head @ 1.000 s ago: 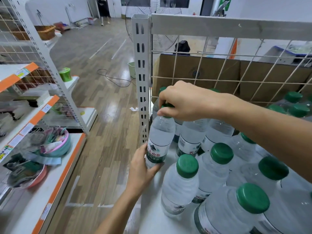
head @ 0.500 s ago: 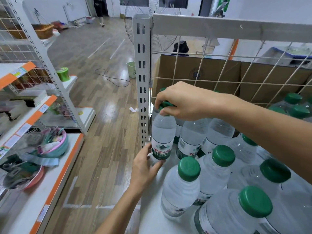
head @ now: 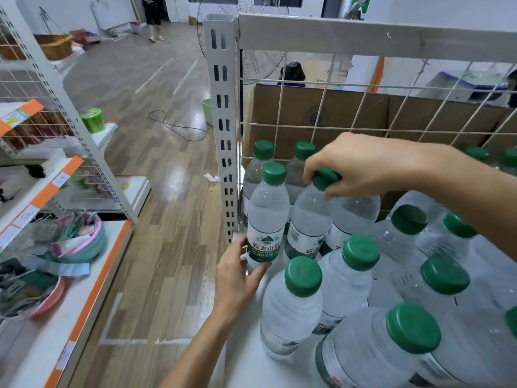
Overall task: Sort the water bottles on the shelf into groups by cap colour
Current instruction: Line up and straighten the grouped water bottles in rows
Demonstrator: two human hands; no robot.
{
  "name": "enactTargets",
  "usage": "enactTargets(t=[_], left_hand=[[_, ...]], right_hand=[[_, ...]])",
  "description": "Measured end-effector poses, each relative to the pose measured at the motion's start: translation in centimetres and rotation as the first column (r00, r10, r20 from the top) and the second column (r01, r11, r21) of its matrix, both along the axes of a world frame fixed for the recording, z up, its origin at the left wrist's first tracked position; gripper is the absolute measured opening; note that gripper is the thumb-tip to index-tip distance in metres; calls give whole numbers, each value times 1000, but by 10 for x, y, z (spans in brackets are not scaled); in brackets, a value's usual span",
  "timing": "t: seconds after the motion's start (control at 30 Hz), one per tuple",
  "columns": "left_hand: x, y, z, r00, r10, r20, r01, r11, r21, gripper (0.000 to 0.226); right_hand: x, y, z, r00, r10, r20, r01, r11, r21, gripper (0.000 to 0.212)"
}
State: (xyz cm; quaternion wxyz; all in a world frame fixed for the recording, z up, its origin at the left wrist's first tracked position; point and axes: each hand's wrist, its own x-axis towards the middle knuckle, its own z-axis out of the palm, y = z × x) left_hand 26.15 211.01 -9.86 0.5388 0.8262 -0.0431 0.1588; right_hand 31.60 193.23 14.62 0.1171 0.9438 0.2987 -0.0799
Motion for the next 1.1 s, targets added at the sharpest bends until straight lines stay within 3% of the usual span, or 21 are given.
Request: enactTargets(t=[0.1, 0.23, 0.57, 0.7, 0.73, 0.8, 0.87, 0.9, 1.0, 1.1], left_hand=[[0, -2, 0, 1000, 8, 2, -8, 1000, 3, 68], [-2, -3, 2, 1000, 13, 21, -13, 1000, -3, 69], [-3, -4, 1, 1000, -4, -19, 4, 1000, -11, 66], [-14, -3, -2, 994, 67, -91, -70, 997, -29, 64], [-20, -1, -3, 992, 92, -83, -91, 996, 6, 61], [-30, 6, -7, 994, 103, -44, -99, 992, 82, 49], [-41, 13, -8, 998, 59, -26, -54, 987, 152, 38], [-46, 16, -8, 999, 19, -33, -13, 984, 176, 36], [-61, 20, -4, 993, -106, -57, 114, 977, 179, 39], [-72, 21, -1, 982, -181, -62, 188, 973, 136, 48]], right_hand=[[5, -3, -7, 999, 14, 29, -19, 988, 153, 29], [6, -6, -15, 999, -22, 48, 10, 974, 227, 32], [0, -6, -20, 999, -32, 38, 22, 970, 243, 31], [-18, -1, -4, 977, 3, 214, -59, 964, 258, 44], [-27, 2, 4, 980, 44, 192, -107, 938, 329, 48], [-47, 10, 19, 981, 188, -42, -150, 886, 439, 56], [-65, 19, 22, 908, 296, -296, -168, 905, 391, 59], [-70, 23, 18, 875, 331, -353, -209, 916, 341, 57], [-75, 32, 0, 861, 443, -252, -379, 887, 264, 33], [-67, 35, -3, 897, 418, -141, -378, 893, 244, 24]])
